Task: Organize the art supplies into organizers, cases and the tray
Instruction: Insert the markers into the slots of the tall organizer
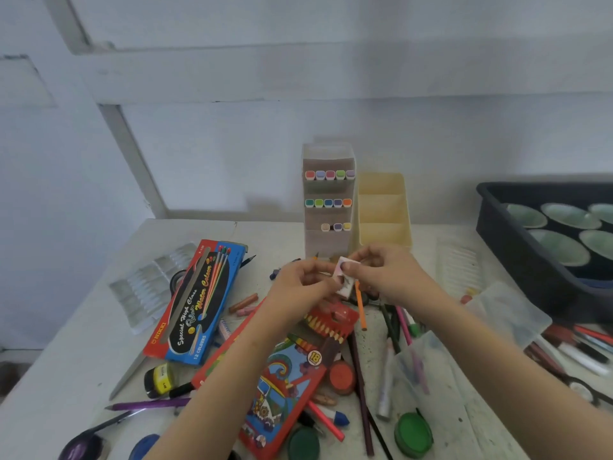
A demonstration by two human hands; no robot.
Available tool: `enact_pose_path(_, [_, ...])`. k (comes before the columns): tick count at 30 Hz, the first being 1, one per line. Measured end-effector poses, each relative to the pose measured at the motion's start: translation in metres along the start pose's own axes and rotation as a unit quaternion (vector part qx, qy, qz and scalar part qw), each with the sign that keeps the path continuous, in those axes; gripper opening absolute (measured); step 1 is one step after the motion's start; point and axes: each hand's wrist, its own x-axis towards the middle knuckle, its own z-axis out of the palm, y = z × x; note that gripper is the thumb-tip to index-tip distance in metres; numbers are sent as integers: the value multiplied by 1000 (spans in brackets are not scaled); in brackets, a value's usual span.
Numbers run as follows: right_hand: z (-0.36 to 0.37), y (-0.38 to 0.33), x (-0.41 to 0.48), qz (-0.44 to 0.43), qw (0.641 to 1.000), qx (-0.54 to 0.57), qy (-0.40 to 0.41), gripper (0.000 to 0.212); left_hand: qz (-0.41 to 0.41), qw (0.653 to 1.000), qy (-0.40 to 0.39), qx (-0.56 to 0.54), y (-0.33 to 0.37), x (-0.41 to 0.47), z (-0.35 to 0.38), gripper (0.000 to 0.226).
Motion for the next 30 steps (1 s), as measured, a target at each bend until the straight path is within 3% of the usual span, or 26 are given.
enact_pose_path(3, [18, 1, 13, 20, 999, 31, 12, 24, -39, 995, 71, -52, -3, 17, -4, 11])
enact_pose_path(6, [36, 1, 25, 93, 991, 98, -15, 13, -57, 991, 98, -69, -4, 32, -8, 14])
enact_pose_path(10, [48, 1, 47, 163, 968, 188, -8, 9, -59, 991, 119, 15, -3, 52, -10, 13])
enact_pose_path(12, [52, 3, 56, 171, 967, 187, 9, 7, -59, 987, 128, 72, -8, 61, -13, 15])
enact_pose_path(18, [58, 7, 64, 164, 954, 250, 16, 8, -62, 990, 119, 48, -13, 77, -16, 14])
enact_pose_path(30, [71, 16, 76, 175, 941, 274, 90, 9, 2, 971, 185, 150, -22, 92, -4, 15])
